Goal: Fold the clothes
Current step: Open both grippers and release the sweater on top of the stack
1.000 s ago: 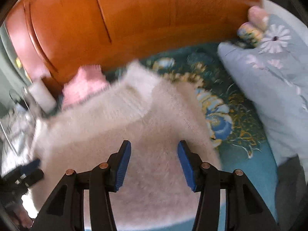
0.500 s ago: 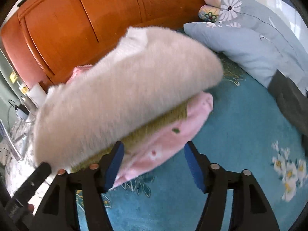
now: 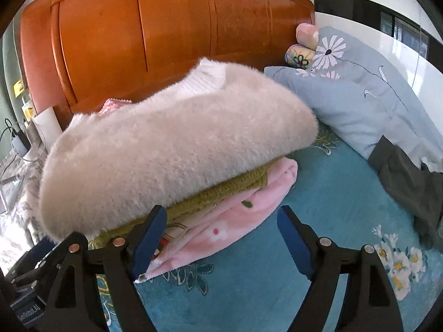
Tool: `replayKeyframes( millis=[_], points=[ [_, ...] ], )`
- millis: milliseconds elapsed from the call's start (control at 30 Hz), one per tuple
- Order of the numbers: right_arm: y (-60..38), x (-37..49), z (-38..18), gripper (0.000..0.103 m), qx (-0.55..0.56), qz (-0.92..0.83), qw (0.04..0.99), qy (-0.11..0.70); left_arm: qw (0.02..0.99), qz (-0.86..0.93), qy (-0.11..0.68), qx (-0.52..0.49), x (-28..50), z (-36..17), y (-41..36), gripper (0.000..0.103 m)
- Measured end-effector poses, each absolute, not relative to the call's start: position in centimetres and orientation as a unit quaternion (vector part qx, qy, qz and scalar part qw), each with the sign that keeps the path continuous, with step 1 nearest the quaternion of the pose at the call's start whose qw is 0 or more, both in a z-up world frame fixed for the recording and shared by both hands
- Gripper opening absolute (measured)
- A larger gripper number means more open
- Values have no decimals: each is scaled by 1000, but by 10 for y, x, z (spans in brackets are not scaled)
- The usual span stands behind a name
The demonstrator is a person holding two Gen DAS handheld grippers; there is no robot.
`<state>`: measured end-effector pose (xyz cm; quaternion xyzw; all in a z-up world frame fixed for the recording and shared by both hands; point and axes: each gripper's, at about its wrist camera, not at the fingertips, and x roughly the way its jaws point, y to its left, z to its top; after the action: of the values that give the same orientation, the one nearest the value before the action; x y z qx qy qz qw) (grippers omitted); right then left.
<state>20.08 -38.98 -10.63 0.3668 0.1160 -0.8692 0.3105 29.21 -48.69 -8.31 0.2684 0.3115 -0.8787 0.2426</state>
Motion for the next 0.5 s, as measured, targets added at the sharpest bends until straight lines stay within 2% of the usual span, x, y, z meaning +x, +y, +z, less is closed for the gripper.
replayKeyframes(
  millis=[100,500],
  points=[
    [-388,199,-107,96,368,-872,302,112,239,-878,316,268,292,-85,-489,103],
    [-385,205,-108,97,379,-870,295,112,241,-877,324,259,296,-86,-489,103]
  ],
)
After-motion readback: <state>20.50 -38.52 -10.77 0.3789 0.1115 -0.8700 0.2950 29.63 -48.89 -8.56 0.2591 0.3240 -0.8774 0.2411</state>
